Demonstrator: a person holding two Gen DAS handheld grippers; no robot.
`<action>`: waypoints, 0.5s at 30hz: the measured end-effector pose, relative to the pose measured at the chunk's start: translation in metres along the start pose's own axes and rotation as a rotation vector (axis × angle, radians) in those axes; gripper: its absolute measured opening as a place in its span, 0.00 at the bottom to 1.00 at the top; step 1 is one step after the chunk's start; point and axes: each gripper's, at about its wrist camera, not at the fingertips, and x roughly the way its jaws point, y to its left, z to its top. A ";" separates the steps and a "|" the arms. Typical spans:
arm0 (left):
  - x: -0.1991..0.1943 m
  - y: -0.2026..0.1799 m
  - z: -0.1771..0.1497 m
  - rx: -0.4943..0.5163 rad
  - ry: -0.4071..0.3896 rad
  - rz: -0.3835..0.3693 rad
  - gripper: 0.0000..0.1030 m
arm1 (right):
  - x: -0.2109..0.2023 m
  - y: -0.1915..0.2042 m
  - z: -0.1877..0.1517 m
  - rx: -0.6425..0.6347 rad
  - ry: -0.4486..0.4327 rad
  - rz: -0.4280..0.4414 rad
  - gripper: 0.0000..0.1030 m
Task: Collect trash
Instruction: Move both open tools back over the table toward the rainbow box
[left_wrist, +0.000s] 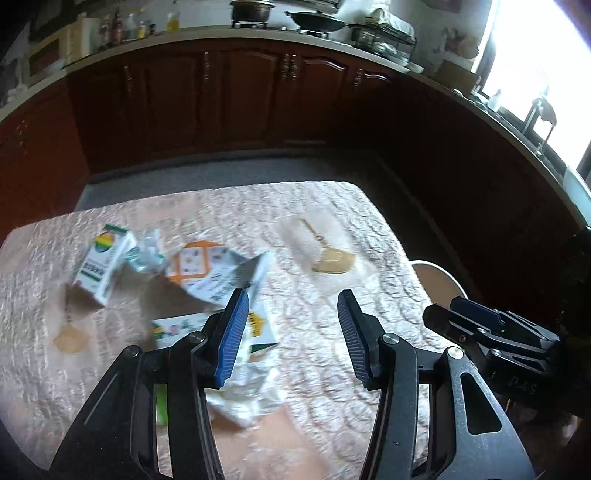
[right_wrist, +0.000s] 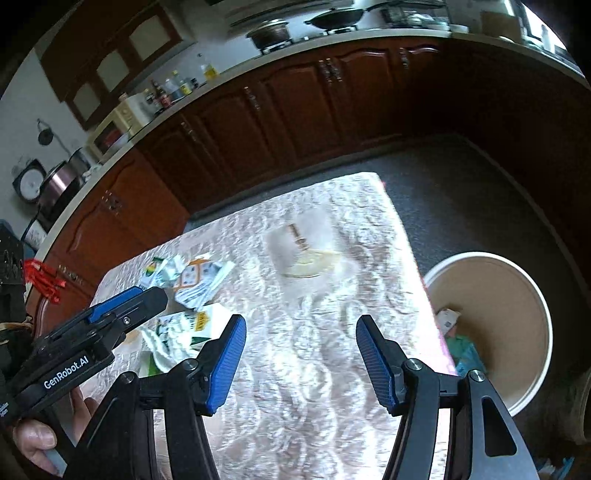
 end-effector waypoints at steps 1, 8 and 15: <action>-0.001 0.006 -0.001 -0.007 0.001 0.004 0.47 | 0.003 0.006 0.000 -0.010 0.004 0.005 0.58; -0.010 0.061 -0.011 -0.069 0.004 0.030 0.56 | 0.017 0.040 0.000 -0.064 0.020 0.035 0.61; -0.010 0.125 -0.020 -0.126 0.026 0.096 0.59 | 0.034 0.067 -0.003 -0.119 0.057 0.056 0.63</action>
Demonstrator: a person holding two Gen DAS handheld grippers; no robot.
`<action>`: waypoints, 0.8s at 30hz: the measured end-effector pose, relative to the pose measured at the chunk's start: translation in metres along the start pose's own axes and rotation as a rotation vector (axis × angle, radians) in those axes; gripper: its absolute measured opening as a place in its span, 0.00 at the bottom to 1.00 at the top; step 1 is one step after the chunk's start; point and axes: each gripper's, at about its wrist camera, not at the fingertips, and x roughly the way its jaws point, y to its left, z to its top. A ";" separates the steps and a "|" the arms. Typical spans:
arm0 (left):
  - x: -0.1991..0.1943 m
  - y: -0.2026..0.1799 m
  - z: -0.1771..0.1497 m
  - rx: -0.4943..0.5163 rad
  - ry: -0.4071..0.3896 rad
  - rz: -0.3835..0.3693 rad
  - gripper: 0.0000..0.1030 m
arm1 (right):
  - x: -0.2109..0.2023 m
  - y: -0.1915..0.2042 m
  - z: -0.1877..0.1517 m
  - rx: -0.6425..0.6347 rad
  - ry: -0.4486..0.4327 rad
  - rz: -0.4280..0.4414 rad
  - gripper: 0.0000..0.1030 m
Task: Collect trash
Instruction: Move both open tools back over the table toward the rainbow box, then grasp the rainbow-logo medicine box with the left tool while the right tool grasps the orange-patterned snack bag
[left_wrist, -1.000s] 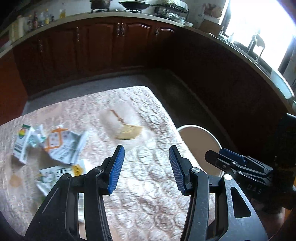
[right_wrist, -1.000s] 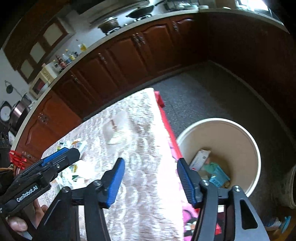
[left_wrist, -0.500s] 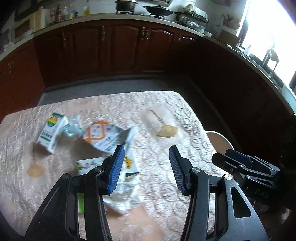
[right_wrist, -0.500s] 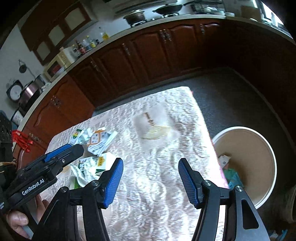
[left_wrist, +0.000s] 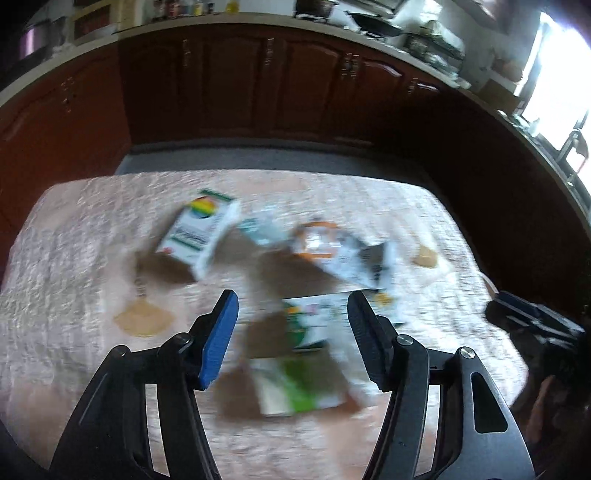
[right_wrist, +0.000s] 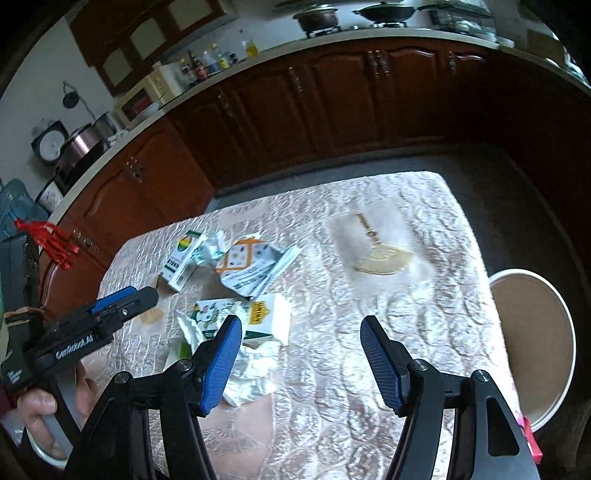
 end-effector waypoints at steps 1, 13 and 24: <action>0.002 0.008 0.000 -0.006 0.004 0.008 0.59 | 0.002 0.003 0.000 -0.005 0.004 0.001 0.63; 0.042 0.067 0.023 -0.003 0.037 0.020 0.70 | 0.023 0.016 0.003 -0.012 0.049 0.013 0.64; 0.103 0.072 0.053 0.064 0.103 0.105 0.70 | 0.049 0.009 0.017 0.019 0.082 0.006 0.65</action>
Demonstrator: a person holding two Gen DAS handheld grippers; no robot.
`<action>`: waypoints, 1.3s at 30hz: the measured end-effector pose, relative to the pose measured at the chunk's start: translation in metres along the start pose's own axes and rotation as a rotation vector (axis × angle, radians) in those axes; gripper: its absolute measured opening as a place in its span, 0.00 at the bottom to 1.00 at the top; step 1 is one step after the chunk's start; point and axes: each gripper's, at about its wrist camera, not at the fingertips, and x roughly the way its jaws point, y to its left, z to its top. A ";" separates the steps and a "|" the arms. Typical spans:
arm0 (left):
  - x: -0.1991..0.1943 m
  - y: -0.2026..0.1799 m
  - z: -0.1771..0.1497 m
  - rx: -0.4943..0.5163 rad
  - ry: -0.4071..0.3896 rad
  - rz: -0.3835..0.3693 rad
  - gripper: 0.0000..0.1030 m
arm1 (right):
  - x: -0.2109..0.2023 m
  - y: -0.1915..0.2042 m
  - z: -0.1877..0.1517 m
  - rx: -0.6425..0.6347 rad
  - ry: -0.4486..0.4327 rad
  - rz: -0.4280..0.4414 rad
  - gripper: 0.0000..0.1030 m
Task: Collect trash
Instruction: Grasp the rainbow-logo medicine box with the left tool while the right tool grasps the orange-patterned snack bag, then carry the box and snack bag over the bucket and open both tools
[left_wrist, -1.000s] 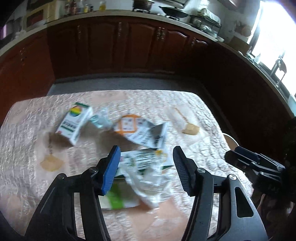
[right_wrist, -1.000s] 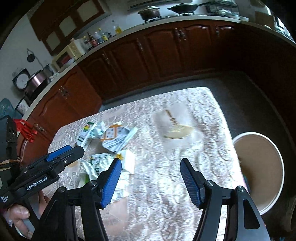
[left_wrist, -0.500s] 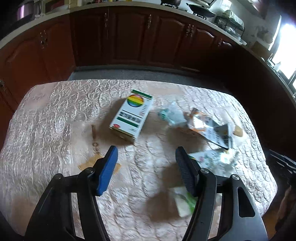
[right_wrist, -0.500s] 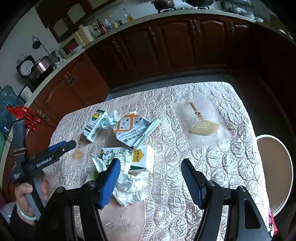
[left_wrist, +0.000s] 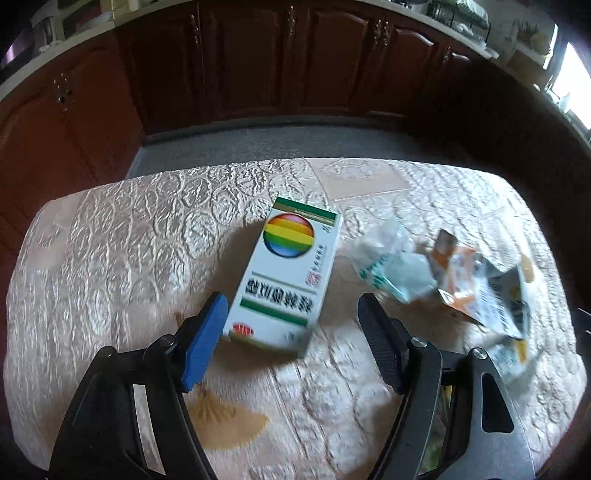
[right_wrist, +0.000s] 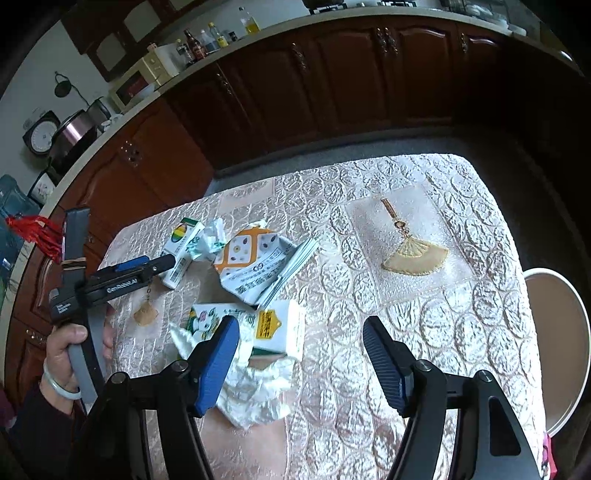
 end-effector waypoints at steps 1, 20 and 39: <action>0.004 0.001 0.001 -0.002 0.004 0.007 0.70 | 0.003 0.000 0.002 0.005 0.001 0.002 0.65; 0.045 0.008 0.003 0.011 0.043 0.024 0.51 | 0.110 -0.013 0.038 0.224 0.107 0.189 0.53; -0.053 0.019 -0.049 -0.071 -0.053 -0.051 0.47 | 0.013 -0.013 0.024 0.125 -0.078 0.251 0.10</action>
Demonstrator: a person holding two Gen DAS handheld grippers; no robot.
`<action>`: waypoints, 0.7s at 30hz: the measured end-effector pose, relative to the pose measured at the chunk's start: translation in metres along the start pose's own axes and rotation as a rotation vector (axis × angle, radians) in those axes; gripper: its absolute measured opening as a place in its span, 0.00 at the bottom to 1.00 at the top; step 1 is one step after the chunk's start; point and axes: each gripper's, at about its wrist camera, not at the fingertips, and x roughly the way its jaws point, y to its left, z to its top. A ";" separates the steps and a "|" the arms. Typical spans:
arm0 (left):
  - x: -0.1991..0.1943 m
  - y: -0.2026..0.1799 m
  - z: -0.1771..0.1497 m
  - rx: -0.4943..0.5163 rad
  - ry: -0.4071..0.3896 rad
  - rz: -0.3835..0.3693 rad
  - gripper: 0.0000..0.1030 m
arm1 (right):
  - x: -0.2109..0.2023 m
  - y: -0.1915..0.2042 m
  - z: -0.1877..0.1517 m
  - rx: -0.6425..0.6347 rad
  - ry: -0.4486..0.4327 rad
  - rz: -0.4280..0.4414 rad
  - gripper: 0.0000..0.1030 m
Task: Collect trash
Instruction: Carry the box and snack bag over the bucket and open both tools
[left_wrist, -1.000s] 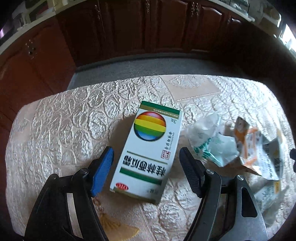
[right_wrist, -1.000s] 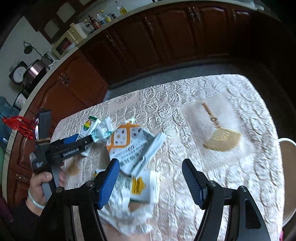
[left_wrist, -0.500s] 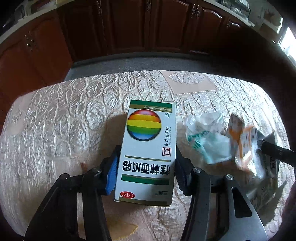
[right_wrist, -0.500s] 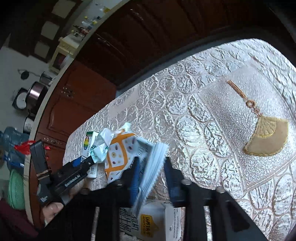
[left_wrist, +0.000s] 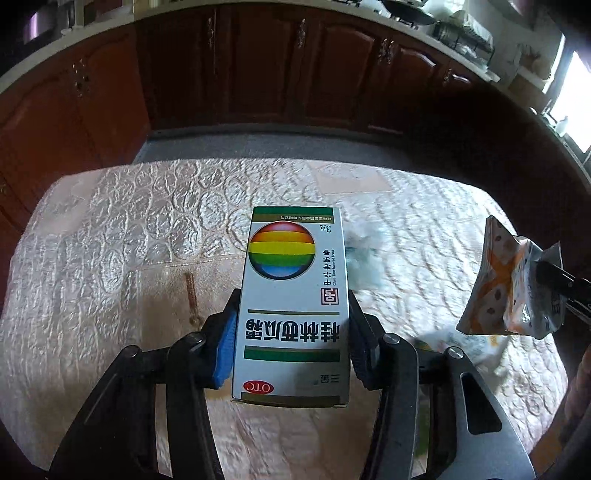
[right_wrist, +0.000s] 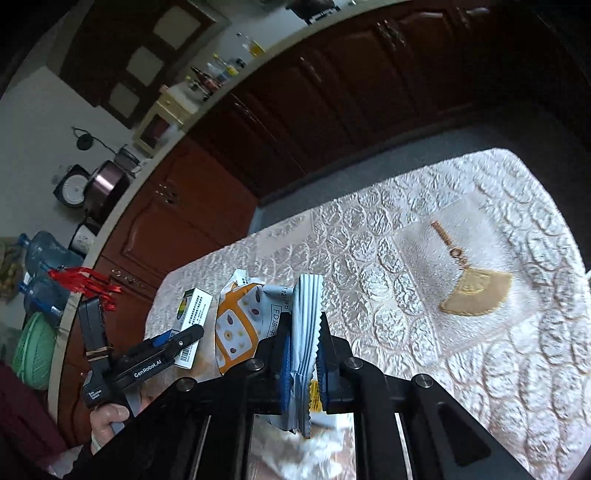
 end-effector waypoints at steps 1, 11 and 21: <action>-0.006 -0.003 -0.002 0.007 -0.007 0.001 0.47 | -0.007 0.001 -0.002 -0.003 -0.006 0.000 0.10; -0.042 -0.062 -0.002 0.070 -0.055 -0.010 0.47 | -0.042 0.000 -0.021 -0.021 -0.035 -0.023 0.10; -0.066 -0.114 -0.015 0.158 -0.086 -0.028 0.47 | -0.076 -0.010 -0.035 -0.017 -0.072 -0.040 0.10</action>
